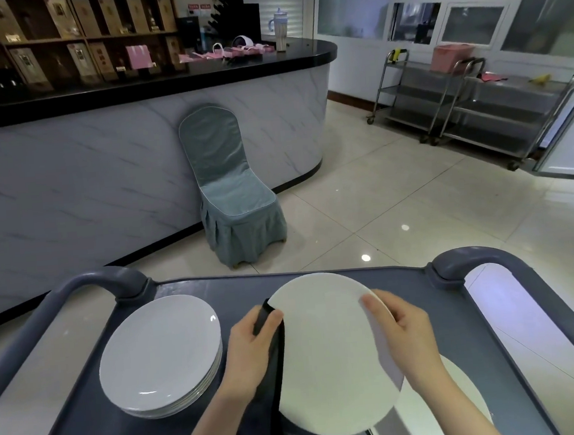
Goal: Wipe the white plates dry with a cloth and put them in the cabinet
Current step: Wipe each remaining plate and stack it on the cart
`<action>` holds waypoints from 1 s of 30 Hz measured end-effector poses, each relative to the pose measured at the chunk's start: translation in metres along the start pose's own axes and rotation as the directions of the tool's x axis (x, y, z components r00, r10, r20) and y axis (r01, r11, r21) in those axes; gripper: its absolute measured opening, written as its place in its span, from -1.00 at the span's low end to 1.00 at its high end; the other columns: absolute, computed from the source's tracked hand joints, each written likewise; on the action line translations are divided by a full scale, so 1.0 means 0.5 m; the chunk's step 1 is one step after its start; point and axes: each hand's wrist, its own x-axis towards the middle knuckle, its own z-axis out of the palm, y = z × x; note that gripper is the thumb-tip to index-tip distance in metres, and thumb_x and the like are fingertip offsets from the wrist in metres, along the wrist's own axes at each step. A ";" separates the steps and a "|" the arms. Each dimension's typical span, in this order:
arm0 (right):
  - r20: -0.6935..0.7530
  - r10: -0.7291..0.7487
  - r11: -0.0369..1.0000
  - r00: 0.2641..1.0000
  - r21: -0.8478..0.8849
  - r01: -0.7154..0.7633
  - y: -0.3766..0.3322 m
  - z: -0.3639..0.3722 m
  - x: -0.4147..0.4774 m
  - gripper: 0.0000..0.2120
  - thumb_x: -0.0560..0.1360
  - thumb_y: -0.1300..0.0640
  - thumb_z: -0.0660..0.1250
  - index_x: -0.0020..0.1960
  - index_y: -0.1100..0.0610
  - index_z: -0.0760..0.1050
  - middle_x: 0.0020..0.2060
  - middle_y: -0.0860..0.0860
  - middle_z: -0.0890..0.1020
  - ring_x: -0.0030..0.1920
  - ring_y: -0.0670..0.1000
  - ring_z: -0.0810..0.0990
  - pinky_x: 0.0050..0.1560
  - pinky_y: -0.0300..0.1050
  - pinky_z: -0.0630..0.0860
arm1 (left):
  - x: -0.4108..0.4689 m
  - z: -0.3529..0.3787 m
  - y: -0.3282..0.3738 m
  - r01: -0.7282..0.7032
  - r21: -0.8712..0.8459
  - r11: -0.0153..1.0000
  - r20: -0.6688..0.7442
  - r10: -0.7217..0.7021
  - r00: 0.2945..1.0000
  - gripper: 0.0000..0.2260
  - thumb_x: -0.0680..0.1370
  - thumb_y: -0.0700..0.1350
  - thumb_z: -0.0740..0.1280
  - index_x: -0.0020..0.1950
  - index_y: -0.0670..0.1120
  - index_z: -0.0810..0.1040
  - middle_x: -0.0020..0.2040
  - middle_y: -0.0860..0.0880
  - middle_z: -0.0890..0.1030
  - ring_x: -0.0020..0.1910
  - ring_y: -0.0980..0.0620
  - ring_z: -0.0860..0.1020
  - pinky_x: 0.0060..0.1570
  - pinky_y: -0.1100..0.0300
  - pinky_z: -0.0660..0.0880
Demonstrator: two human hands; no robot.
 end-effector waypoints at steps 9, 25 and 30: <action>0.294 -0.114 0.970 0.949 -0.175 0.171 -0.012 0.019 0.005 -0.76 0.58 0.10 0.37 -0.26 0.09 0.59 -0.38 -0.04 0.56 -0.33 -0.19 0.42 -0.24 -0.27 0.36 | 0.039 -0.001 0.051 -0.243 0.290 0.926 0.362 0.128 0.923 -0.82 0.55 -0.06 0.40 -0.21 -0.08 0.54 -0.32 0.02 0.53 -0.32 0.19 0.41 -0.26 0.36 0.34; 0.046 0.040 0.999 0.998 -0.014 -0.040 0.008 -0.004 0.024 -0.84 0.52 0.10 0.43 0.03 -0.14 0.57 -0.17 -0.18 0.71 -0.15 -0.15 0.64 -0.08 -0.28 0.50 | 0.015 0.009 0.002 -0.062 0.048 0.997 -0.206 0.070 0.976 -0.75 0.56 0.00 0.34 -0.32 0.04 0.48 -0.43 0.16 0.48 -0.38 0.17 0.38 -0.35 0.39 0.36; 0.530 -0.021 0.872 0.848 -0.405 0.275 -0.028 0.005 0.066 -0.82 0.56 -0.08 0.37 -0.18 -0.04 0.57 -0.38 -0.20 0.53 -0.34 -0.19 0.42 -0.26 -0.30 0.31 | 0.033 0.011 0.023 -0.285 0.241 0.928 0.253 0.223 0.941 -0.86 0.51 -0.07 0.44 -0.24 0.06 0.56 -0.34 0.07 0.55 -0.34 0.22 0.42 -0.28 0.37 0.36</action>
